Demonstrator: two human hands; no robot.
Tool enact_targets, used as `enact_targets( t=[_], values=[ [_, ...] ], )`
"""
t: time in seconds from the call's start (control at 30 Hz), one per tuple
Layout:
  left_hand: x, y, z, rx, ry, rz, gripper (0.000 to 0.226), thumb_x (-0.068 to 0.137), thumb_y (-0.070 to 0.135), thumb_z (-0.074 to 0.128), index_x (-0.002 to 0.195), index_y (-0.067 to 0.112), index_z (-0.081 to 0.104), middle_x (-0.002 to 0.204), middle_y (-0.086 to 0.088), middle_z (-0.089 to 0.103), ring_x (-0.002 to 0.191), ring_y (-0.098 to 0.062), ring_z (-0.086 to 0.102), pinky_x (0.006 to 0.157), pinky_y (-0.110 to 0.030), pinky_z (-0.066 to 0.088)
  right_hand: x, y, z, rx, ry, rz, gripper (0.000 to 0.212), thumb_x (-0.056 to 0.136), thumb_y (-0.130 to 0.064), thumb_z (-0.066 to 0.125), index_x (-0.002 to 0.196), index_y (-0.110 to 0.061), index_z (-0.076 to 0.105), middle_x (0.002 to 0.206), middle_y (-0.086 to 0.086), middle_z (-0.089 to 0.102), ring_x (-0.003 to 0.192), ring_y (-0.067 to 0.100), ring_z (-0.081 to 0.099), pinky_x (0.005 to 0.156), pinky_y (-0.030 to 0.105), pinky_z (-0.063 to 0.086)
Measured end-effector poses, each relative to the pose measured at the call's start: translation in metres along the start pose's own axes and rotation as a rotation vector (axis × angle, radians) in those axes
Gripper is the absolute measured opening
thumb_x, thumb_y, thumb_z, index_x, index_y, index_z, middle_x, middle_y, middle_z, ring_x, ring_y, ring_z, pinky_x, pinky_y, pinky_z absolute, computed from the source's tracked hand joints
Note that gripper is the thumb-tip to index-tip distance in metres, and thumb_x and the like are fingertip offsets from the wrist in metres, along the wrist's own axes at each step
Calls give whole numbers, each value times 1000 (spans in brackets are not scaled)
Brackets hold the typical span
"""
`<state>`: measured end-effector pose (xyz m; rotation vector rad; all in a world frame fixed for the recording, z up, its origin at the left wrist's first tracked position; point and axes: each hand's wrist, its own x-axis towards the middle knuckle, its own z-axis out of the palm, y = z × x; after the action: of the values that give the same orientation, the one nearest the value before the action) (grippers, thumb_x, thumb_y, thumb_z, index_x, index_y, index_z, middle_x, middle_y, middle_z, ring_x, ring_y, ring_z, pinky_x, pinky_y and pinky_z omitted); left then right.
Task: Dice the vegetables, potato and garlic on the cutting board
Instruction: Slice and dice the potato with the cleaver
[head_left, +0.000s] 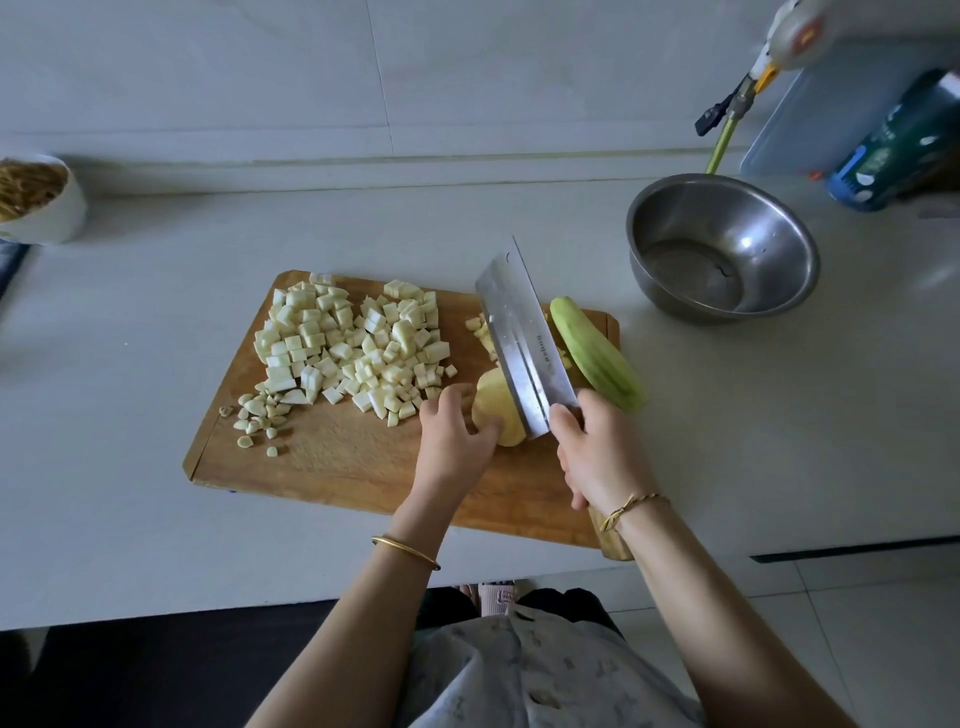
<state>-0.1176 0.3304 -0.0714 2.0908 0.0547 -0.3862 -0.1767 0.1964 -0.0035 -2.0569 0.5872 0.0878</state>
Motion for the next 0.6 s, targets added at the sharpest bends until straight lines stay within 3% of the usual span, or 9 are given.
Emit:
enact_targets(
  t=[0.1,0.2,0.37,0.5,0.6],
  values=[
    [1,9,-2,225,-57,67,77,76,37,75,141,24,35,124,-1,34,109,-21,48,94,-36,47,2,0,-3,16,3,16,30,93,-19,44,66,-13,34,55,7,44,31,18,36,36,25,38],
    [2,12,1,306,-87,90,79,75,33,77,140,20,36,128,-7,38,113,-26,47,92,-38,48,1,-2,-2,24,-7,12,32,94,-19,44,64,-17,33,55,5,44,32,17,36,37,23,37],
    [-1,4,1,200,-11,148,72,75,24,76,137,18,41,126,-3,45,102,-15,49,80,-24,44,-1,-4,-2,30,-32,3,30,94,-18,44,66,-14,32,54,6,42,31,16,34,35,22,35],
    [-4,-3,1,46,19,147,73,70,21,81,133,19,44,123,0,51,103,-14,54,86,-35,52,-5,-6,-1,32,-56,-7,31,93,-18,43,66,-13,29,55,7,39,31,16,32,35,24,35],
    [-3,-5,1,9,30,139,72,70,18,81,132,16,45,121,-1,53,101,-16,55,83,-29,50,-6,-5,2,15,-71,2,29,93,-18,43,68,-12,29,55,7,40,30,17,34,36,26,37]
  ],
)
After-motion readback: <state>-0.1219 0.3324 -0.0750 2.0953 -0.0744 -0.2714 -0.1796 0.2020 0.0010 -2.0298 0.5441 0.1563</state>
